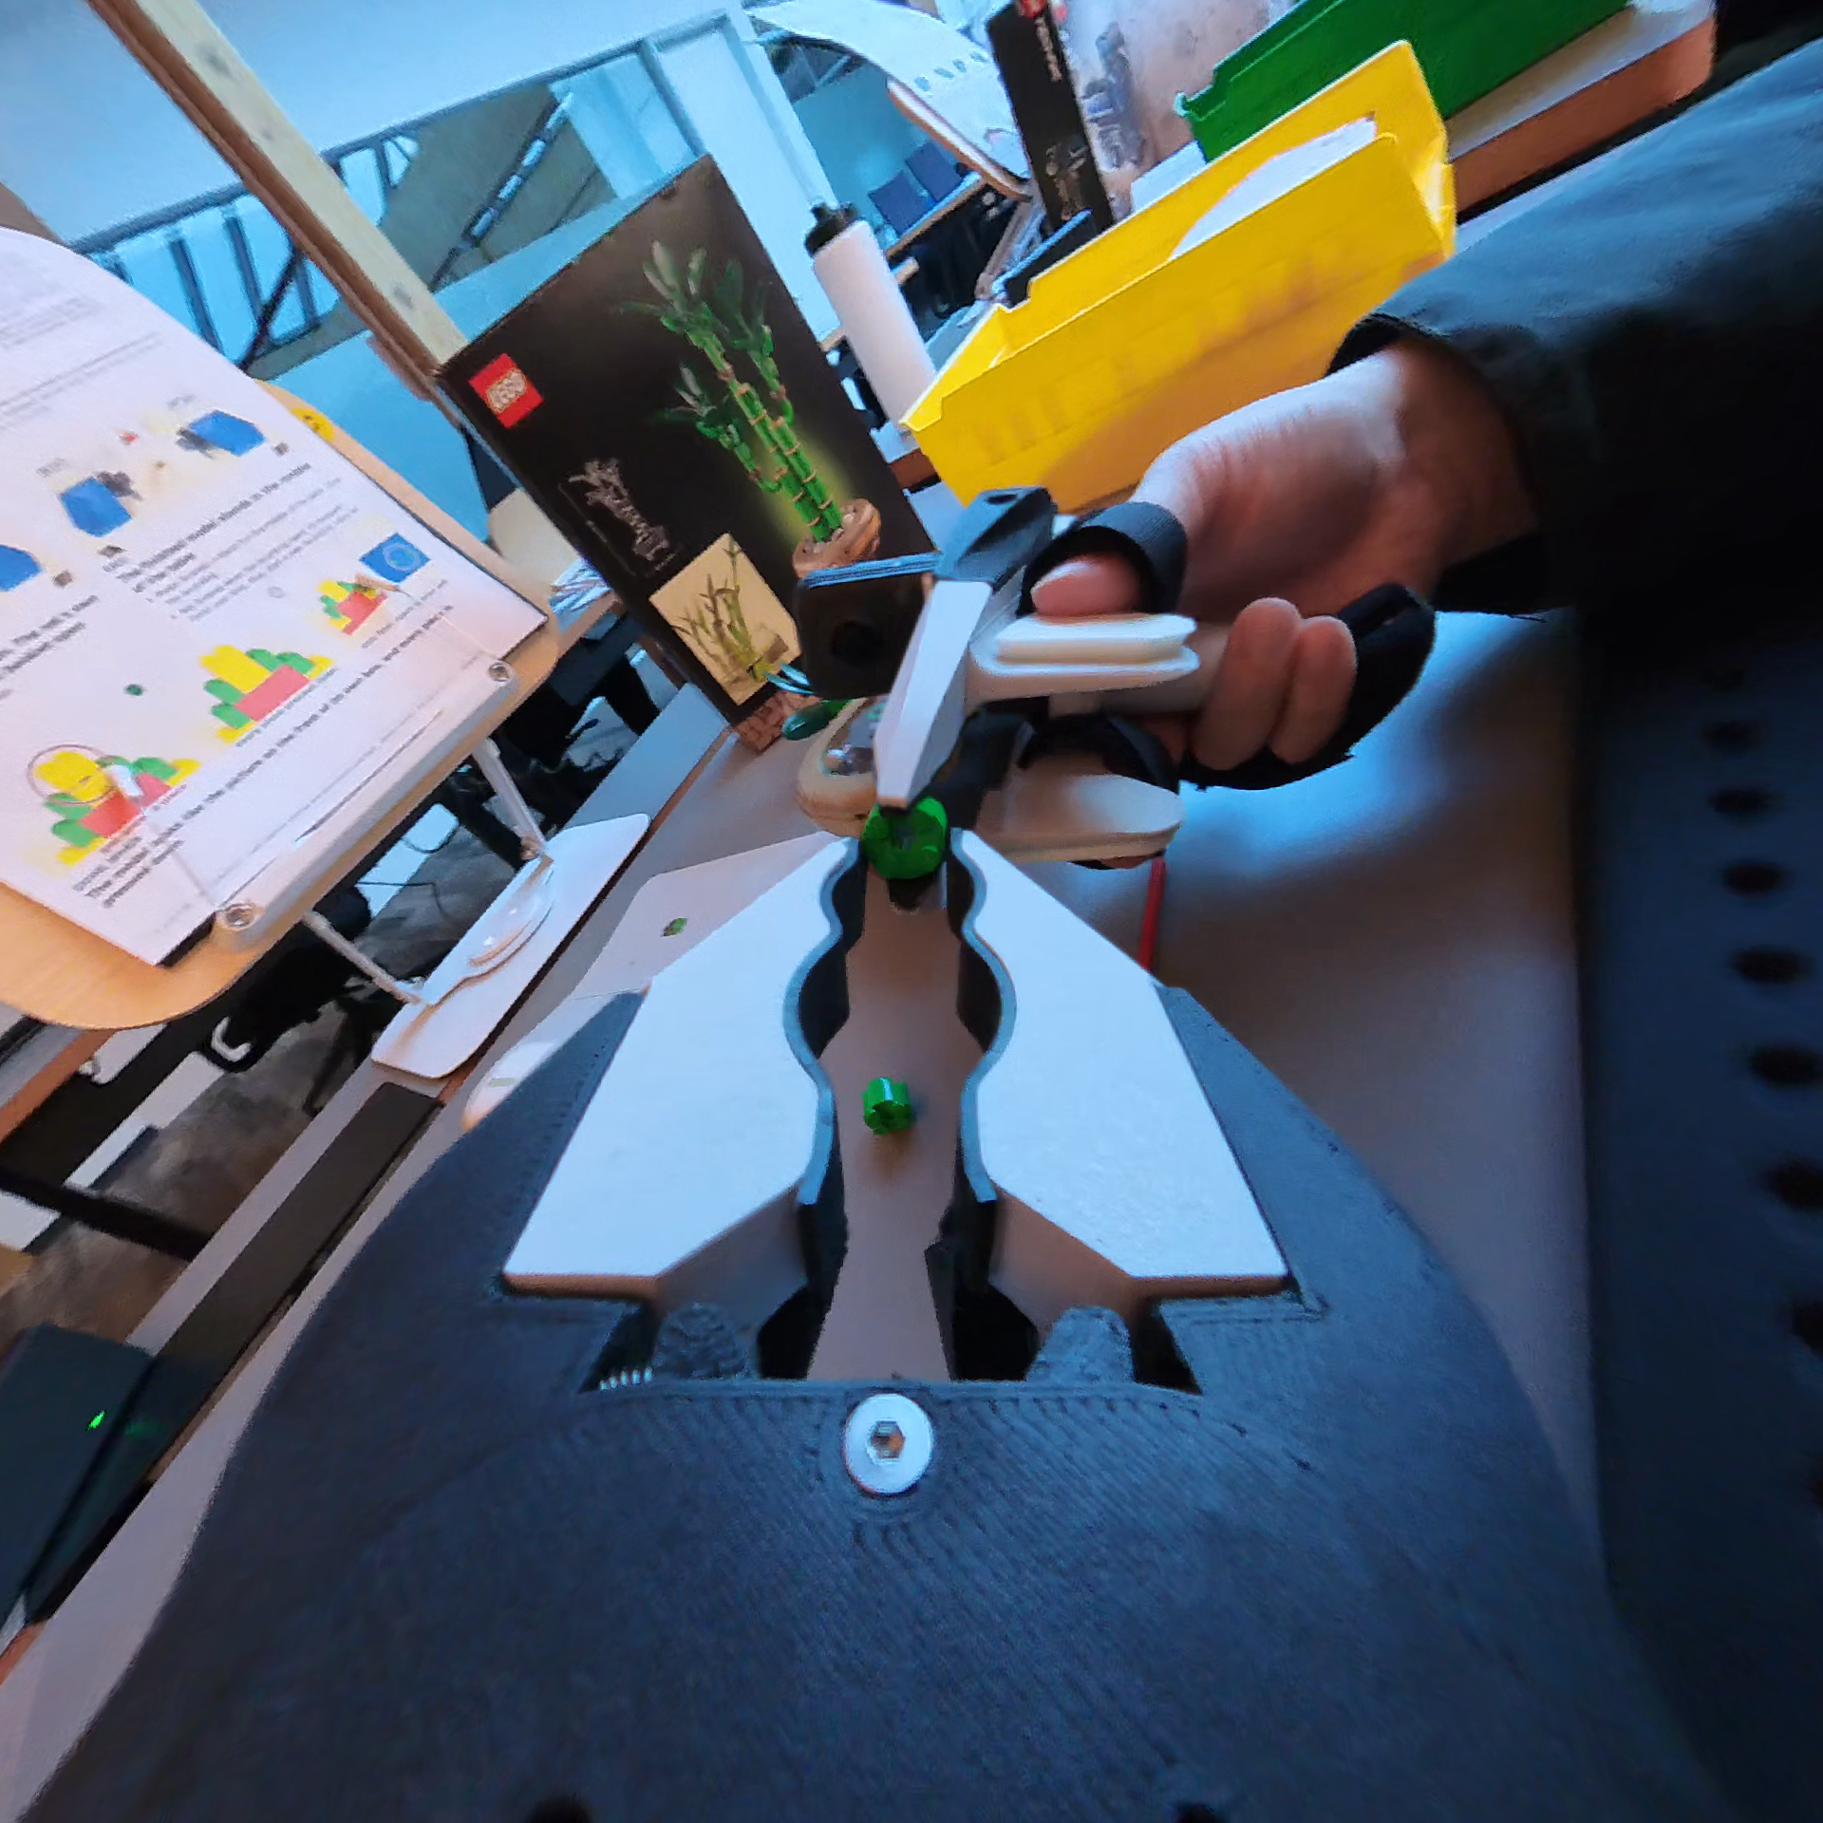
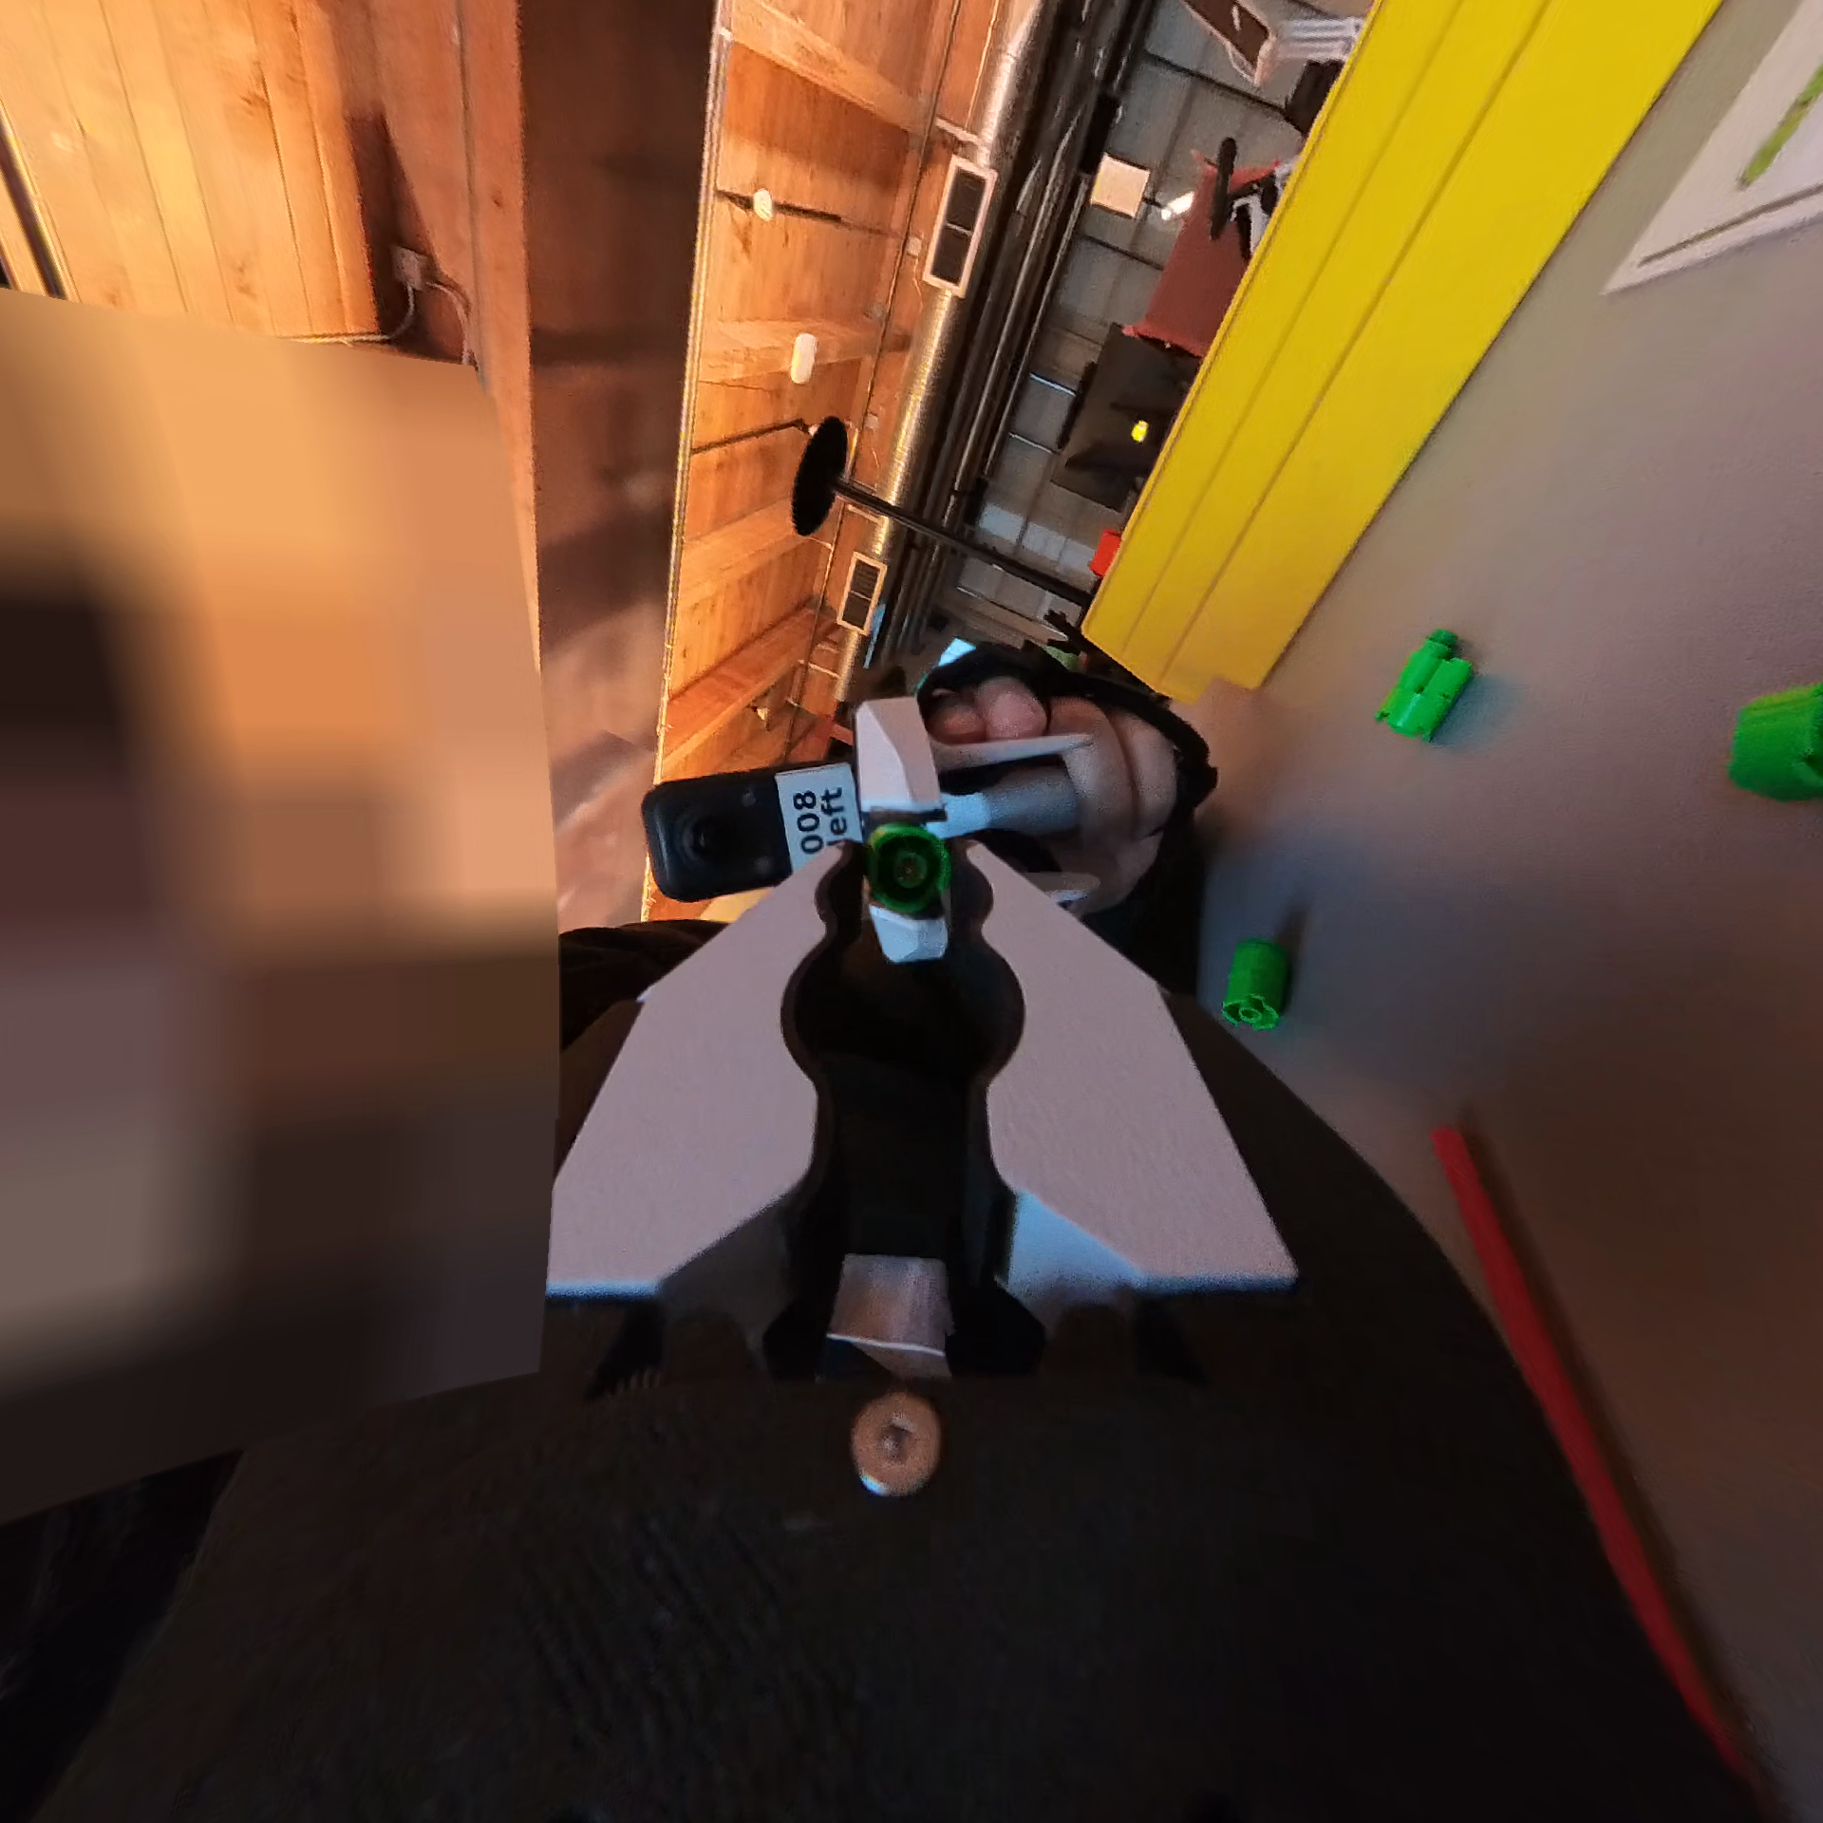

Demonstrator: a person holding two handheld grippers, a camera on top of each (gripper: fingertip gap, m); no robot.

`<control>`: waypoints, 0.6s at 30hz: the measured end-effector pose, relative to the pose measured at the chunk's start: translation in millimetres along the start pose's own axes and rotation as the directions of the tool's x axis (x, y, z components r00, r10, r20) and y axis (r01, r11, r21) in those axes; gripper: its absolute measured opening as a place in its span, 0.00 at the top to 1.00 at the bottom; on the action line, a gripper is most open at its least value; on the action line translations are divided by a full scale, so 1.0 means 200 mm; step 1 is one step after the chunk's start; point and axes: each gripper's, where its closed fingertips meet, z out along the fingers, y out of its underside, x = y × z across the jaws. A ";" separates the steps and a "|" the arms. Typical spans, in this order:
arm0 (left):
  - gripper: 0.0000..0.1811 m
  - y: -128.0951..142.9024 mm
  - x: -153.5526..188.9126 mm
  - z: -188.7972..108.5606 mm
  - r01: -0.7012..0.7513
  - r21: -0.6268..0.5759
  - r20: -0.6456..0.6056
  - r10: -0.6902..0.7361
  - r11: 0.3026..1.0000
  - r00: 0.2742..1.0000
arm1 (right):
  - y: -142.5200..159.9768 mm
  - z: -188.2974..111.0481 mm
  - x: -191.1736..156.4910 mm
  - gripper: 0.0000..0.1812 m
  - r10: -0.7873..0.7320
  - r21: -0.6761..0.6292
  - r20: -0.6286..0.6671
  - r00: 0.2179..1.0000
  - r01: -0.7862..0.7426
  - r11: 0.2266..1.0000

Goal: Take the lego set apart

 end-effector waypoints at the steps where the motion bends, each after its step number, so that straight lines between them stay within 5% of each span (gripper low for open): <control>1: 0.93 0.00 0.01 0.00 0.004 0.001 -0.017 -0.004 1.000 1.000 | 0.01 0.00 0.00 0.92 -0.001 -0.007 -0.001 1.000 0.001 1.000; 4: 0.93 0.03 -0.05 -0.01 0.004 -0.041 0.028 -0.002 0.999 1.000 | -0.01 0.00 0.05 0.77 -0.031 0.012 -0.069 0.997 0.032 0.999; 6: 0.92 0.11 -0.28 -0.07 -0.041 -0.151 0.242 0.077 0.988 0.967 | -0.05 -0.03 0.05 0.73 -0.117 0.025 -0.117 0.986 0.121 0.992; 8: 0.92 0.24 -0.62 -0.28 0.031 -0.324 0.500 0.144 0.945 0.854 | -0.09 -0.05 0.03 0.75 -0.240 0.027 -0.170 0.956 0.248 0.968; 11: 0.93 0.55 -0.89 -0.80 0.449 -0.565 0.706 0.123 0.692 0.698 | -0.12 -0.08 0.06 0.76 -0.398 -0.019 -0.284 0.872 0.410 0.912; 14: 0.92 0.77 -0.91 -1.26 0.771 -0.479 0.860 0.046 0.421 0.509 | -0.10 -0.08 0.13 0.76 -0.469 -0.102 -0.352 0.810 0.465 0.880; 18: 0.88 0.94 -0.92 -1.56 0.889 -0.346 0.937 0.057 0.300 0.345 | -0.08 -0.06 0.15 0.76 -0.477 -0.136 -0.349 0.807 0.460 0.877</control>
